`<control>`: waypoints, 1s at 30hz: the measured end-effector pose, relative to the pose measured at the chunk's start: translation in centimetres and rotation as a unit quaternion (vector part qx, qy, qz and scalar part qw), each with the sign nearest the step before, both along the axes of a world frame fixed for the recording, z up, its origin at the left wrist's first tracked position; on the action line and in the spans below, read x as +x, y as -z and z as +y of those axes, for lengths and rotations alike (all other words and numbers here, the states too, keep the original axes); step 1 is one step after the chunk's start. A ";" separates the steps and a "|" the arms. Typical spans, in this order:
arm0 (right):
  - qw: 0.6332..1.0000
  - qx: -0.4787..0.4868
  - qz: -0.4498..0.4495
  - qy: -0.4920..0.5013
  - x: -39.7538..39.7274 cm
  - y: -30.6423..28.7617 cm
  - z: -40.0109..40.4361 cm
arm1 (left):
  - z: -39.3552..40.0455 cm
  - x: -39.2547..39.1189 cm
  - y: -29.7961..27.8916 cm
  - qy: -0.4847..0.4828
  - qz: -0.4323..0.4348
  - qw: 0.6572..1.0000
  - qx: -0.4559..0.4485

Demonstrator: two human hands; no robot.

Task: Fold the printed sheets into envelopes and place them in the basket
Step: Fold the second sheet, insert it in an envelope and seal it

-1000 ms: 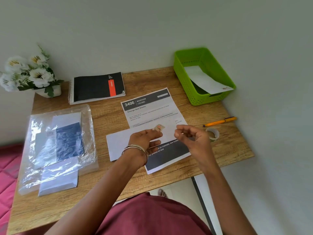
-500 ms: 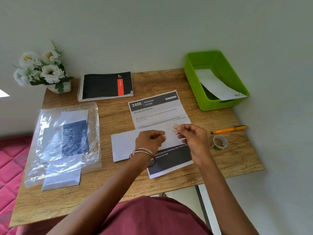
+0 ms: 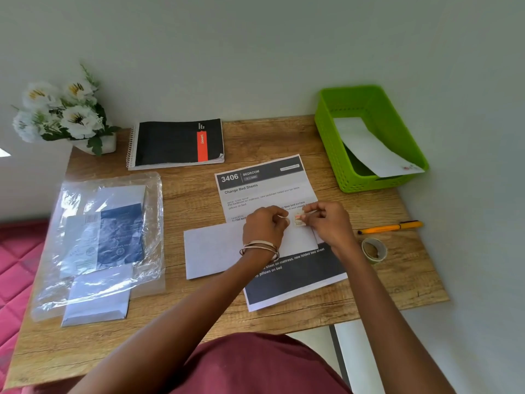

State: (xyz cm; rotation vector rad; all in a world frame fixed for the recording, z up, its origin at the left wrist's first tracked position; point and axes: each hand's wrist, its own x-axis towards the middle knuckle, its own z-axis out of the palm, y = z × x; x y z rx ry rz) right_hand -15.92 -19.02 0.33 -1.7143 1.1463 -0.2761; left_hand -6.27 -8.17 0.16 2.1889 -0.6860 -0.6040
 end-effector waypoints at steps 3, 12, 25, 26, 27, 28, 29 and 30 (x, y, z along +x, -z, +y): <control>0.999 -0.018 0.029 -0.014 0.3 0.1 -0.4 | -0.4 0.2 0.2 -0.026 0.022 0.999 -0.002; 0.992 -0.064 0.102 -0.041 1.7 0.0 -1.0 | -1.0 -0.3 0.9 -0.028 -0.004 1.000 0.007; 0.978 -0.086 0.184 -0.045 2.8 0.0 -1.3 | -1.3 -0.5 2.1 -0.005 -0.085 0.995 0.047; 0.977 -0.092 0.188 -0.049 2.7 0.1 -1.3 | -1.3 -0.6 2.1 -0.004 -0.089 0.995 0.047; 0.976 -0.097 0.188 -0.050 2.6 0.1 -1.3 | -1.3 -0.6 2.2 -0.003 -0.094 0.994 0.047; 0.977 -0.100 0.183 -0.046 2.6 0.2 -1.3 | -1.3 -0.6 2.2 -0.002 -0.099 0.994 0.048; 0.979 -0.102 0.175 -0.040 2.5 0.3 -1.3 | -1.3 -0.6 2.2 0.000 -0.103 0.994 0.048; 0.980 -0.106 0.166 -0.034 2.4 0.3 -1.3 | -1.3 -0.6 2.2 0.000 -0.104 0.993 0.049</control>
